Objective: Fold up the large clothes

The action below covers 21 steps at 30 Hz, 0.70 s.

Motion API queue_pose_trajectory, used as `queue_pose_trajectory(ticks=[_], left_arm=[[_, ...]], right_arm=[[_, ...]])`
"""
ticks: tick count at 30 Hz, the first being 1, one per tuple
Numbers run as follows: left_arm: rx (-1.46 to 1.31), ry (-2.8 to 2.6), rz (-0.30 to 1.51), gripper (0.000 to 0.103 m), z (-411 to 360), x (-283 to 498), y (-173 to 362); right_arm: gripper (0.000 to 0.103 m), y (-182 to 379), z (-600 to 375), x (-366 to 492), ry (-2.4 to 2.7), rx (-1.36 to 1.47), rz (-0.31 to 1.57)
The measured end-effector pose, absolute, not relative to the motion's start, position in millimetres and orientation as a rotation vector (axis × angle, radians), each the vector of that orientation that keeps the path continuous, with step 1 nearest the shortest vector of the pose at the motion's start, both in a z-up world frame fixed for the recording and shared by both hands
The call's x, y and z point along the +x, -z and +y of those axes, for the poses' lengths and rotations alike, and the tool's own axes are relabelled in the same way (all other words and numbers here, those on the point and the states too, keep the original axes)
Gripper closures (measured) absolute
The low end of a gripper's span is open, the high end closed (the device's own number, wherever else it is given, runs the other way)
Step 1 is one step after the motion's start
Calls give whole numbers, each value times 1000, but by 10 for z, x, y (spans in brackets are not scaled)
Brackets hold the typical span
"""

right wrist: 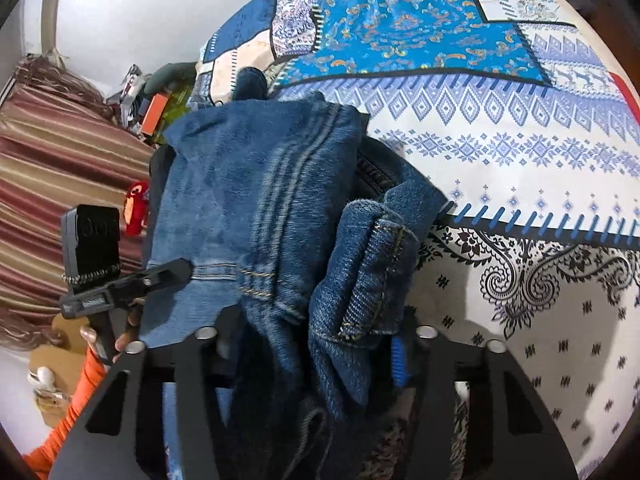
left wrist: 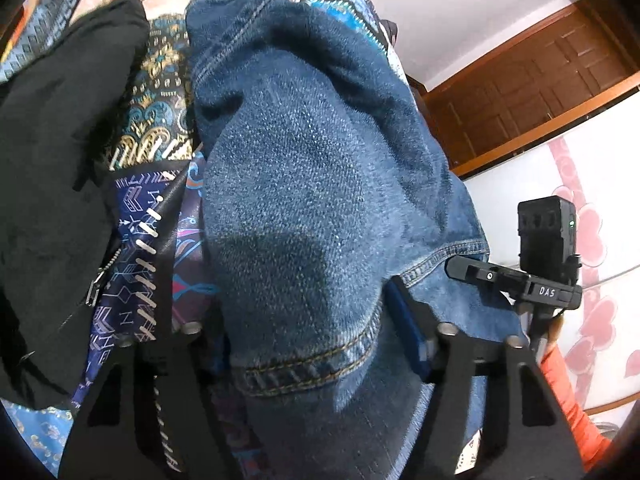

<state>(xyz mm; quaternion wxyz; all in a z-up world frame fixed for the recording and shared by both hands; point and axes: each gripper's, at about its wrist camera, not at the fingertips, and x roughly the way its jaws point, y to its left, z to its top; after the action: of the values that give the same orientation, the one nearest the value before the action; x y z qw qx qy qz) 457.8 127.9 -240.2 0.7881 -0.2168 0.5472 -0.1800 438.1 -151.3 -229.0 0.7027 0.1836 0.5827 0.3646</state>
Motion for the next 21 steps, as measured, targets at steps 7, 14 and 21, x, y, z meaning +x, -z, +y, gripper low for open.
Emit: queue_pose_trajectory(ticks=[7,14,21], left_arm=[[-330,348,1058,64,1077,4234,1792],[-332,345,928,65,1434,3892,1058],[-305,277,794,66,2102,3527,369]], right_arm=[[70,1656,-1392,4182,-818,354,1190],[70,818,-1051,3931,-857,276,1041],[70,282,-427,3742,-923,230,933]])
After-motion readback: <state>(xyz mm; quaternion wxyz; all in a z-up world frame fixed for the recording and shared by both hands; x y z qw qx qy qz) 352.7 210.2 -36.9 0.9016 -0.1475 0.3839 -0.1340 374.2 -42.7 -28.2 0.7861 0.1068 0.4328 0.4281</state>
